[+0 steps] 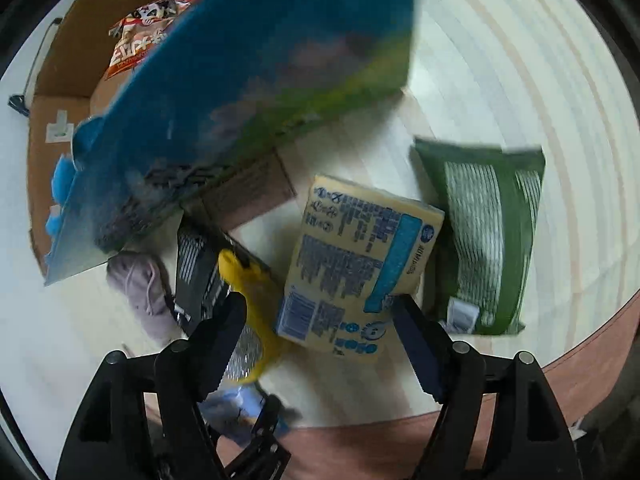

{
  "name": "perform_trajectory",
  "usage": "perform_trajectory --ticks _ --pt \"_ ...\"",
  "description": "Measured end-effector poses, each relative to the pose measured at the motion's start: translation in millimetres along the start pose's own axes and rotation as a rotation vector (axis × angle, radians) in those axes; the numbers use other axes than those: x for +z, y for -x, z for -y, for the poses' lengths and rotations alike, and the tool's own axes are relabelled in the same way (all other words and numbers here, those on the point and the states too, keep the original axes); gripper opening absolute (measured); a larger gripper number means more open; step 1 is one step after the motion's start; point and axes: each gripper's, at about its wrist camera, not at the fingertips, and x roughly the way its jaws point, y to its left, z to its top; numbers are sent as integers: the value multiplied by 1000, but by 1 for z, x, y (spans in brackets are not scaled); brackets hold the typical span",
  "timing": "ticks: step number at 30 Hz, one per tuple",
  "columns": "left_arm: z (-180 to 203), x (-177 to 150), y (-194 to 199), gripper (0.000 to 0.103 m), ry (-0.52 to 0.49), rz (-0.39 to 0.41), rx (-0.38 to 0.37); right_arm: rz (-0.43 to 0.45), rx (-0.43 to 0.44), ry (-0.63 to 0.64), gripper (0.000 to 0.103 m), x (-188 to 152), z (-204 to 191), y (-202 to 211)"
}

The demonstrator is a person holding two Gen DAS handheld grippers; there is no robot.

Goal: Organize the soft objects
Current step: 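Grasp the blue tissue pack with left tool while right tool grasps the milk carton, then carry tissue pack and milk carton into the box and release both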

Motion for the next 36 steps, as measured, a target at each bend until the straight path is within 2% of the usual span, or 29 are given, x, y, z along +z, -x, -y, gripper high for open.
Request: perform_trajectory --ticks 3,5,7,9,14,17,19,22,23,25,28,32,36 --pt "-28 3 0 54 20 -9 -33 -32 -93 28 77 7 -4 -8" --pt "-44 11 1 54 39 -19 -63 -64 -105 43 68 8 0 -19" --pt "-57 19 -2 54 55 -28 -93 -56 -110 61 67 4 4 -20" --pt "-67 19 -2 55 72 -37 -123 -50 -134 103 67 -4 7 -18" --pt "-92 25 -12 62 86 -63 -178 -123 -188 252 66 -45 19 -26" --pt "-85 30 -16 66 62 -75 -156 -151 -233 316 67 -66 28 -31" --pt "-74 32 -18 67 31 -79 -105 -154 -240 333 67 -75 32 -32" --pt "-65 29 -21 67 -16 -73 -22 -109 -244 329 68 -82 32 -31" --pt "-63 28 -22 65 -29 -65 7 -87 -248 323 68 -84 32 -30" --pt "-60 24 -18 48 -49 -30 63 -70 -245 314 68 -79 27 -30" --pt "-64 20 -16 40 -53 -20 62 -43 -249 310 66 -80 26 -33" --pt "-76 6 2 37 -45 -5 48 -30 -237 331 65 -95 25 -28" --pt "-87 -10 43 37 -27 26 -34 -9 -157 348 65 -116 21 1"
